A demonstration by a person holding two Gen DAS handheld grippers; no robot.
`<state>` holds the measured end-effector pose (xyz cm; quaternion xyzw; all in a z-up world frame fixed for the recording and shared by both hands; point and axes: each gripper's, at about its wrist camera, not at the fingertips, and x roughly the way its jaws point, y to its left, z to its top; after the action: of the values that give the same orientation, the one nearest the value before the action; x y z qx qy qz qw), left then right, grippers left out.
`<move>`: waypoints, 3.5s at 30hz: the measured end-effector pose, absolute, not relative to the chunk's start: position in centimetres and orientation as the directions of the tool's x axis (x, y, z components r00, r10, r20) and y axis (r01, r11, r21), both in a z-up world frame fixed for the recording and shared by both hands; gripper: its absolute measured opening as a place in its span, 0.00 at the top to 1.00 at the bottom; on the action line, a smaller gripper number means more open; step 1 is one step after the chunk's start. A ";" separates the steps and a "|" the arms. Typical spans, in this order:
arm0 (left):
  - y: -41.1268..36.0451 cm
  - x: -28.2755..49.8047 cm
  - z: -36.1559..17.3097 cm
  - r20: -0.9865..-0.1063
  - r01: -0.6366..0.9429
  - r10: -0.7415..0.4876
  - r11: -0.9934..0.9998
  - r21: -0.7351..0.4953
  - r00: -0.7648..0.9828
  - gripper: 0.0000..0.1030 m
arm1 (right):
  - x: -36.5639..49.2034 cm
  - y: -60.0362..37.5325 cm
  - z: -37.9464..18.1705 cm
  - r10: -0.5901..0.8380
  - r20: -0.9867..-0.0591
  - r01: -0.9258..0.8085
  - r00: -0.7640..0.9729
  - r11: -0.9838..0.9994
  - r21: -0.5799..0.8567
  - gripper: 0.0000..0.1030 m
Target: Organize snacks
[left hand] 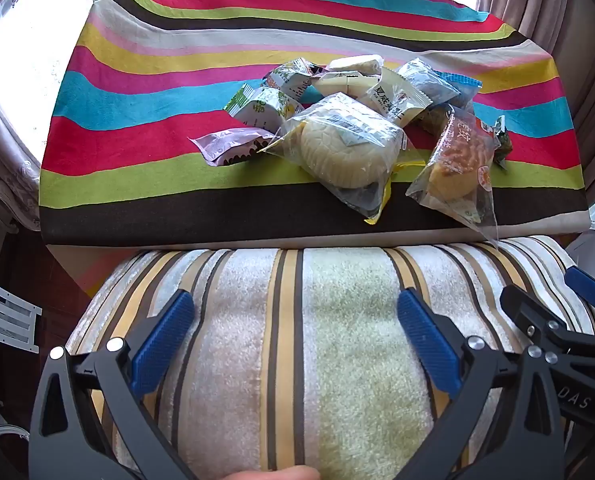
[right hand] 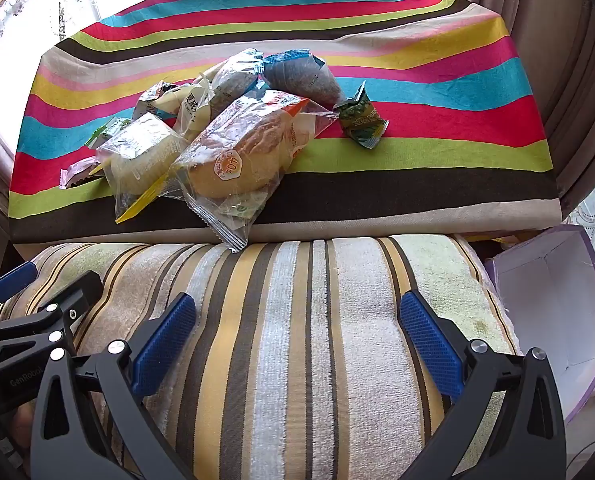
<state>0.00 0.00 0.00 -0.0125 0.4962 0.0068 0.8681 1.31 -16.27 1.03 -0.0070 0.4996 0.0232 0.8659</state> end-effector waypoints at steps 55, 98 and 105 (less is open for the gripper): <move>0.0 0.0 0.0 -0.862 -0.024 -0.002 1.000 -0.016 0.507 0.01 | 1.3 -16.3 1.0 0.033 -0.866 -0.047 0.499 0.999 0.011 0.04; 3.3 2.3 1.8 -0.802 -0.120 -0.181 0.947 -0.299 0.569 0.02 | 5.0 -16.7 1.3 0.159 -0.890 -0.050 0.427 0.987 0.152 0.04; 3.9 4.4 1.3 -0.787 -0.129 -0.230 0.922 -0.364 0.573 0.08 | 9.9 -16.0 1.0 0.190 -0.876 0.041 0.442 0.972 0.231 0.04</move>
<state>4.39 3.88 1.33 -0.1950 0.4612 -0.0292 0.8651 9.89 -15.96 0.97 0.1096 0.5262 0.0443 0.8421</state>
